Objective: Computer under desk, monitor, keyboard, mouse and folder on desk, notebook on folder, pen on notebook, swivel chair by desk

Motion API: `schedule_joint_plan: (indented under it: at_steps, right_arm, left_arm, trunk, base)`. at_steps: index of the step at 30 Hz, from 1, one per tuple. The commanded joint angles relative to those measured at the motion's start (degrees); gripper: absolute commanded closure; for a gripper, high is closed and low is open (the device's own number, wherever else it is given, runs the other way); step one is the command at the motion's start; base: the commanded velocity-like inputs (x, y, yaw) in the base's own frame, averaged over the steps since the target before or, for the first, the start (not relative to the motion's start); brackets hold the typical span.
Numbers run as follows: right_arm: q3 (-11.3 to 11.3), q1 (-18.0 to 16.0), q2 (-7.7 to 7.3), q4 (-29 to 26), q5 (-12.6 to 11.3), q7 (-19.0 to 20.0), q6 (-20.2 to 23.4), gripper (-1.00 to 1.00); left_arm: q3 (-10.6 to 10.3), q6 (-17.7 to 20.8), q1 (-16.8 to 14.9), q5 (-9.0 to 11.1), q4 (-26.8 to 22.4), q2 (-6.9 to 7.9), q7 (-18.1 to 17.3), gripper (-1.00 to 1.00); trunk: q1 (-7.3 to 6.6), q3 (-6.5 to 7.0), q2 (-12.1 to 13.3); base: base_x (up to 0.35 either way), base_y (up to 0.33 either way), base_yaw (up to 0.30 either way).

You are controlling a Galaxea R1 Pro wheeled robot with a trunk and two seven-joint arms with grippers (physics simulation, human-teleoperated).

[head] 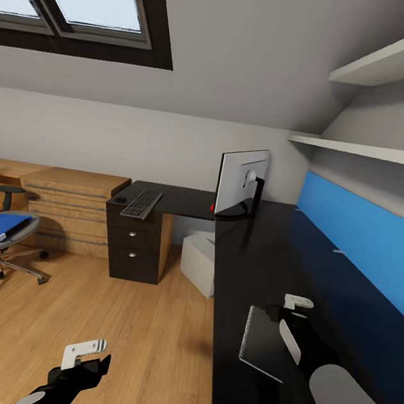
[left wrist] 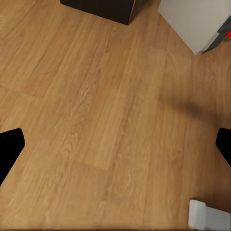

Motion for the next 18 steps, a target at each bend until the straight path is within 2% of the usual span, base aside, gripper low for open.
schedule_joint_plan:
  at_steps: [1, 10, 18]
  right_arm:
    - [0.52, 0.02, -0.08, 1.53, -0.85, -0.36, 0.58, -1.0]
    - [0.6, 0.02, -0.08, 1.53, -0.85, -0.43, 0.57, -1.0]
    - [0.61, 0.01, -0.08, 1.53, -0.85, -0.53, 0.56, -1.0]
  left_arm:
    - [0.02, 0.2, -0.01, 0.61, -0.1, -0.05, 0.38, -1.0]
    - [0.02, 0.2, -0.01, 0.6, -0.09, -0.04, 0.38, -1.0]
    - [0.01, 0.2, -0.01, 0.6, -0.09, -0.04, 0.38, -1.0]
  trunk:
    - [-0.02, -0.06, -0.03]
    - [-0.02, -0.06, -0.03]
    - [-0.02, -0.06, -0.03]
  base:
    - [-0.182, 0.0, 0.0]
    - [-0.062, 0.006, 0.0]
    - [-0.139, 0.105, 0.0]
